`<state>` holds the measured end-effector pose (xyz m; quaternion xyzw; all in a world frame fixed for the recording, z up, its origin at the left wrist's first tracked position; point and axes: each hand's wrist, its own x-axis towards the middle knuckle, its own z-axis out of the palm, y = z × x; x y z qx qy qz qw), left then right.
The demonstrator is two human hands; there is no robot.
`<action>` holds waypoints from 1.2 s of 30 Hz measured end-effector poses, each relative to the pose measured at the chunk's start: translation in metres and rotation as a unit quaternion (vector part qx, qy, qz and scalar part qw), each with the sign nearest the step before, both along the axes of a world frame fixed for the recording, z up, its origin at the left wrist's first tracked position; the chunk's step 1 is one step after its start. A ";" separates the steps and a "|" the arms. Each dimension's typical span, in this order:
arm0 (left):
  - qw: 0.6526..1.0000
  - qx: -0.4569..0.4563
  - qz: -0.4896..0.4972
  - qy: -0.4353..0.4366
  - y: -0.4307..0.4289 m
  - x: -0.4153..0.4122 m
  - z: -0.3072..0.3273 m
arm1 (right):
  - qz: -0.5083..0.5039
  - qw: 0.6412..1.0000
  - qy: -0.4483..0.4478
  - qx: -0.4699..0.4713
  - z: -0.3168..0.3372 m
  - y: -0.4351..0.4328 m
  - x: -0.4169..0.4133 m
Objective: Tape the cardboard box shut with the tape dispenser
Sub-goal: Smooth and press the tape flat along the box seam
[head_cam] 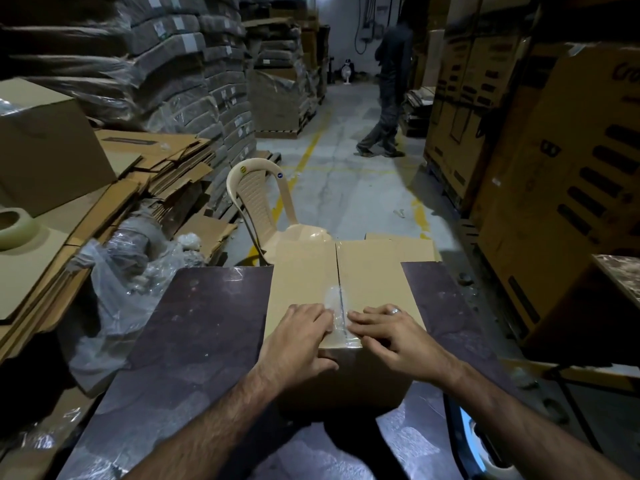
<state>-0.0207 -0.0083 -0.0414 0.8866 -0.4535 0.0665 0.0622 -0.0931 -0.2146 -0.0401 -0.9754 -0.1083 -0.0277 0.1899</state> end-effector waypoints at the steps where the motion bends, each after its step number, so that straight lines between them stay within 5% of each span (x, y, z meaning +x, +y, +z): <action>1: 1.000 -0.008 0.003 0.002 -0.001 0.000 0.000 | 0.002 1.000 -0.001 0.010 0.001 -0.001 -0.001; 10: 0.994 0.091 0.067 0.003 -0.004 0.000 0.002 | 0.011 0.997 -0.036 -0.066 -0.002 -0.001 -0.004; 16: 0.995 0.089 0.054 0.002 -0.006 0.001 0.004 | 0.005 0.995 -0.043 -0.094 -0.002 0.005 -0.002; 22: 1.000 0.014 0.016 -0.018 -0.002 0.001 -0.001 | 0.022 0.997 -0.071 -0.027 -0.007 0.003 -0.005; 26: 0.999 0.029 0.028 0.010 -0.004 0.001 0.001 | 0.011 0.990 -0.064 -0.125 -0.009 0.007 -0.002; 29: 0.992 0.111 0.060 0.026 -0.007 0.002 0.005 | -0.024 0.984 0.003 -0.174 -0.003 0.015 0.004; 36: 0.988 0.122 0.062 0.073 -0.008 0.010 0.012 | 0.006 0.979 0.106 -0.174 0.010 0.019 0.023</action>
